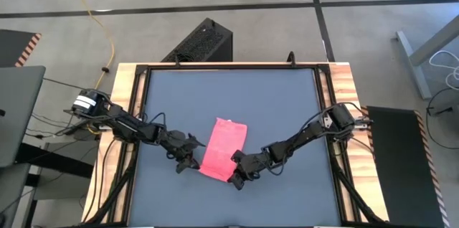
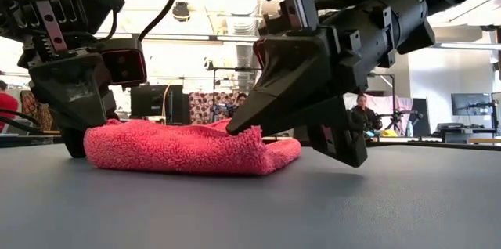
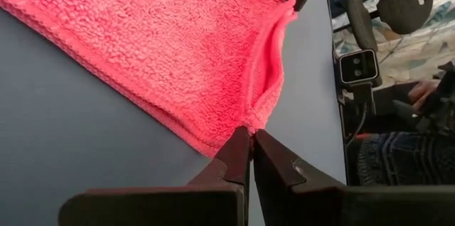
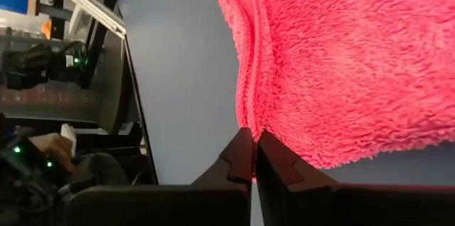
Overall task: Roll towel
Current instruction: Roll the red microfiber cloth
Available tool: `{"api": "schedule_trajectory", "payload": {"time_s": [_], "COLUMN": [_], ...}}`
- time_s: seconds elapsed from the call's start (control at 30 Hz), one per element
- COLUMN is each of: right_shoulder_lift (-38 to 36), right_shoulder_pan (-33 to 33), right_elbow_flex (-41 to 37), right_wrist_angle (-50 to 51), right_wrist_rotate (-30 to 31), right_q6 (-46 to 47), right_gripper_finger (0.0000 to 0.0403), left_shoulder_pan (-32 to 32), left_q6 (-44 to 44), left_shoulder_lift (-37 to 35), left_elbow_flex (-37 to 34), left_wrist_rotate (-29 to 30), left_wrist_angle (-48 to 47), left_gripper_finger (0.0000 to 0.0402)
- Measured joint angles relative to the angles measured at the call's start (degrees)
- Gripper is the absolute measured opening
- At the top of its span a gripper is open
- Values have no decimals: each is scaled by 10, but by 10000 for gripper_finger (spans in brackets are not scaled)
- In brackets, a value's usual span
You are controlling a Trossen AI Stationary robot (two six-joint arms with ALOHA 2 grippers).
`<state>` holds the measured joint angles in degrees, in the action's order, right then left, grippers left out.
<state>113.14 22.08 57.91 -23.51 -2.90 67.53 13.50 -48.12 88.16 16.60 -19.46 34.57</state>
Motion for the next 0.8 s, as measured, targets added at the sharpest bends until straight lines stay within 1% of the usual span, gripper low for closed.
{"api": "schedule_trajectory", "payload": {"time_s": [0.1,0.2,0.3,0.43,0.57,0.7,0.8], "right_shoulder_lift": [0,0,0,0,0,0,0], "right_shoulder_pan": [2,6,12,19,16,9,8], "right_elbow_flex": [0,0,1,2,2,2,3], "right_wrist_angle": [1,23,50,62,66,87,97], "right_wrist_rotate": [3,19,34,37,36,33,33], "right_q6": [6,52,98,120,122,141,152], "right_gripper_finger": [40,49,47,35,29,29,28], "left_shoulder_pan": [0,0,-1,-1,-2,-5,-10], "left_q6": [0,-5,-14,-24,-43,-46,-50], "left_shoulder_lift": [0,0,0,0,0,10,10], "left_elbow_flex": [0,1,2,4,24,49,62], "left_wrist_rotate": [0,0,0,-2,-10,-37,-38], "left_wrist_angle": [-1,-3,-7,-11,-56,-102,-143], "left_gripper_finger": [0,0,0,0,0,0,0]}}
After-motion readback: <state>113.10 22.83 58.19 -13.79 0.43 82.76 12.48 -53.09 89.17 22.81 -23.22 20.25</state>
